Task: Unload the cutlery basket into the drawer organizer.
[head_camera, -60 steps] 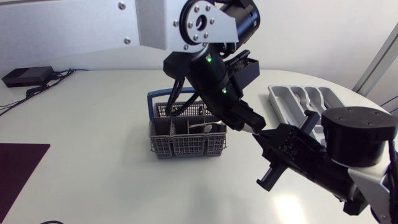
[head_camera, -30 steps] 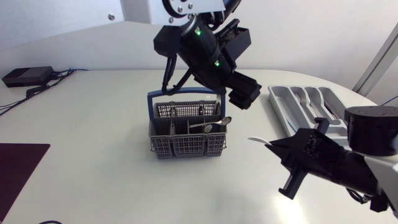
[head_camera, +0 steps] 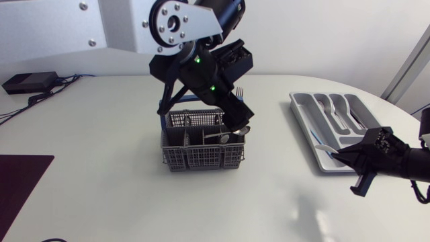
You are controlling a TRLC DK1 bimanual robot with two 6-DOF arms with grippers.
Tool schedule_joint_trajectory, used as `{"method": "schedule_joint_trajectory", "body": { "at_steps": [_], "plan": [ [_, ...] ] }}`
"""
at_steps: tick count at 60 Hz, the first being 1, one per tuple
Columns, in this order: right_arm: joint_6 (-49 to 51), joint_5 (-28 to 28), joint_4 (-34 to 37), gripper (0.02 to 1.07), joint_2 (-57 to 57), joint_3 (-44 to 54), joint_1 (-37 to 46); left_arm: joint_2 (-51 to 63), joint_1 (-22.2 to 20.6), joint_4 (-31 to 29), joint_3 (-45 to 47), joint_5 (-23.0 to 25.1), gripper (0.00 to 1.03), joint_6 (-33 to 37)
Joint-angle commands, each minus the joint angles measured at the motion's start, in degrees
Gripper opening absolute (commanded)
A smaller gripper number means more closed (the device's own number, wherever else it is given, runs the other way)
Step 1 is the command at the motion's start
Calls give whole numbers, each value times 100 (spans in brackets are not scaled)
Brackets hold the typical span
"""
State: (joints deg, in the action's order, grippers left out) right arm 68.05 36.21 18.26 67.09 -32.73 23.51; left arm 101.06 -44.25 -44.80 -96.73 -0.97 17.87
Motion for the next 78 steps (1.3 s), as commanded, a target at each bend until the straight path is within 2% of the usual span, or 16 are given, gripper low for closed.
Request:
{"method": "schedule_joint_trajectory", "body": {
  "at_steps": [1, 17, 33, 51, 78],
  "plan": [
    [745, 150, 266, 11, 586, -515, 453, -183, 57, 59, 198, -52, 98, 191],
    [2142, 220, 1435, 11, 2326, -2255, 1446, -235, 92, 94, 392, -114, 98, 314],
    [3012, -96, 2015, 14, 3592, -3503, 1815, -262, 57, 226, 682, -158, 98, 410],
    [3329, -492, 2120, 15, 4321, -3995, 1842, -332, 30, 322, 884, -202, 98, 472],
    [3329, -949, 1558, 15, 4620, -3855, 1771, -490, -5, 410, 1183, -263, 98, 551]
  ]
}}
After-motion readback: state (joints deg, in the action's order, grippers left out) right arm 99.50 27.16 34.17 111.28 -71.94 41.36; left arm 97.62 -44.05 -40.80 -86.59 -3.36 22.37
